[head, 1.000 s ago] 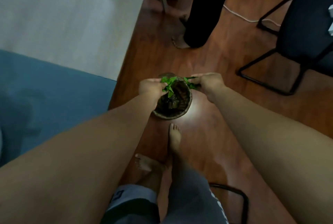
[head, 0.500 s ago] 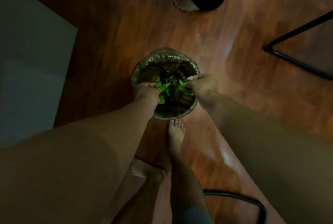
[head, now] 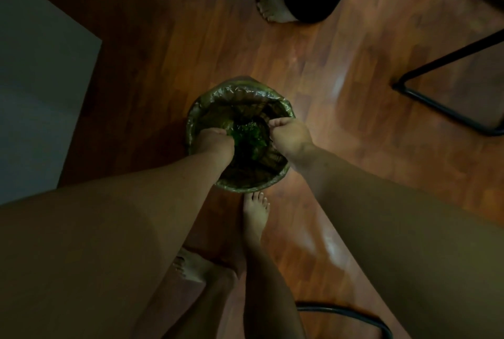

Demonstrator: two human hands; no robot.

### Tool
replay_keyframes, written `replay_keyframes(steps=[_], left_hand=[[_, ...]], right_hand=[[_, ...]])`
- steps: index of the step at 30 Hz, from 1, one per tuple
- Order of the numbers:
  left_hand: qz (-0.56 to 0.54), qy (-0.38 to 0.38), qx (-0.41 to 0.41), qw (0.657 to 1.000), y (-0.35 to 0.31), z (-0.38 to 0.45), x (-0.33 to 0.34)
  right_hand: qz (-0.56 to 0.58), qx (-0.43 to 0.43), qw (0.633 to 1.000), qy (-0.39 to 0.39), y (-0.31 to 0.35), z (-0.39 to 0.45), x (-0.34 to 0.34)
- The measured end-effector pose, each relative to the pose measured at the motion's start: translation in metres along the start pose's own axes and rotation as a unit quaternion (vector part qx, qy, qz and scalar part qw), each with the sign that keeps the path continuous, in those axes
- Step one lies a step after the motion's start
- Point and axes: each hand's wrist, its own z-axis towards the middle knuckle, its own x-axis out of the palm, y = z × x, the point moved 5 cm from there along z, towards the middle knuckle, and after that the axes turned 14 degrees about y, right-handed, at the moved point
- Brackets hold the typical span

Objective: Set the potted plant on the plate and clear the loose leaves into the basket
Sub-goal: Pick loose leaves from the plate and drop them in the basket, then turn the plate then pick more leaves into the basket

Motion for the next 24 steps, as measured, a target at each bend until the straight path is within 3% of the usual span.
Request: replay_keyframes(steps=[7,16,21,24], left_hand=[[0.082,0.02,0.049,0.995,-0.056,-0.089,-0.026],[0.041,-0.014,0.23,0.972,-0.134,-0.313,-0.125],[0.037,-0.063,0.299,0.952,-0.12,-0.407,-0.212],[0.01,-0.117,0.291,0.949,-0.086,-0.439,-0.269]], right_hand=[[-0.091,-0.05,0.993,-0.048,0.06,-0.081,-0.023],[-0.218,-0.14,0.963,-0.071,0.194,-0.298,-0.021],[-0.26,-0.203,0.943,-0.047,0.256,-0.399,0.029],[-0.285,-0.238,0.928,-0.028,0.284,-0.437,0.074]])
